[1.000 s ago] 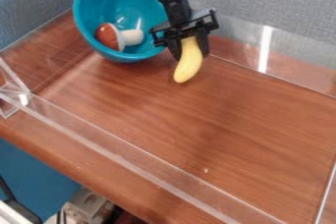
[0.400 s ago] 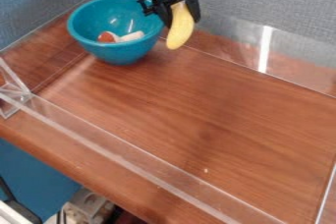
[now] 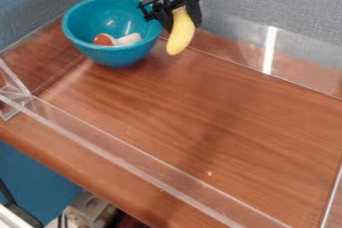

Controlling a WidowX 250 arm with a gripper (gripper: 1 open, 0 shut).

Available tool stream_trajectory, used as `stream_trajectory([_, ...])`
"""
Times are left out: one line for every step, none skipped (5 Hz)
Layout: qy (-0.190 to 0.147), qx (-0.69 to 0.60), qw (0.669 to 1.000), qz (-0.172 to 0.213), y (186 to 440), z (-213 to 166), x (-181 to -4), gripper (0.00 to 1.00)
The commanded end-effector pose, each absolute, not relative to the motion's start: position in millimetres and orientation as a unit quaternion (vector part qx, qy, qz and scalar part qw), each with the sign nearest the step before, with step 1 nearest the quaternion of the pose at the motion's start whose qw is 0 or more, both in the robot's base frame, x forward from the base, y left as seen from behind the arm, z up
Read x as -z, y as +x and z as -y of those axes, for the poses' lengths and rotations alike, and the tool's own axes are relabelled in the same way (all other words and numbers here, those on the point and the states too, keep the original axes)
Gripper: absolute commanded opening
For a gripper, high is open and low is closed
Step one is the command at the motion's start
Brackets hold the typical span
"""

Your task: Put the yellow object in the blue bowl

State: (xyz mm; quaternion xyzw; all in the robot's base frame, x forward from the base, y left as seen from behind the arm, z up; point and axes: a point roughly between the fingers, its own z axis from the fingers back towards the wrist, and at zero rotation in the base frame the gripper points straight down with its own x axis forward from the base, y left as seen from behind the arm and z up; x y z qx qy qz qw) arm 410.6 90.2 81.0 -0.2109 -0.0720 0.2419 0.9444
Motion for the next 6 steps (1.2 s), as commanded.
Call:
stream_trajectory([-0.202, -0.242, 0.943, 0.103, 411.8, -128.0, -102.9, 0.0])
stream_trajectory([-0.204, -0.23, 0.946, 0.099, 409.2, -141.7, -104.9, 0.0])
stream_trajectory([-0.208, -0.209, 0.951, 0.093, 408.7, -141.1, -108.1, 0.0])
stream_trajectory([-0.21, -0.189, 0.955, 0.088, 409.6, -142.0, -109.8, 0.0])
stream_trajectory([-0.211, -0.176, 0.958, 0.084, 408.3, -140.6, -111.6, 0.0])
stream_trajectory([-0.212, -0.162, 0.96, 0.081, 406.9, -139.3, -113.5, 0.0])
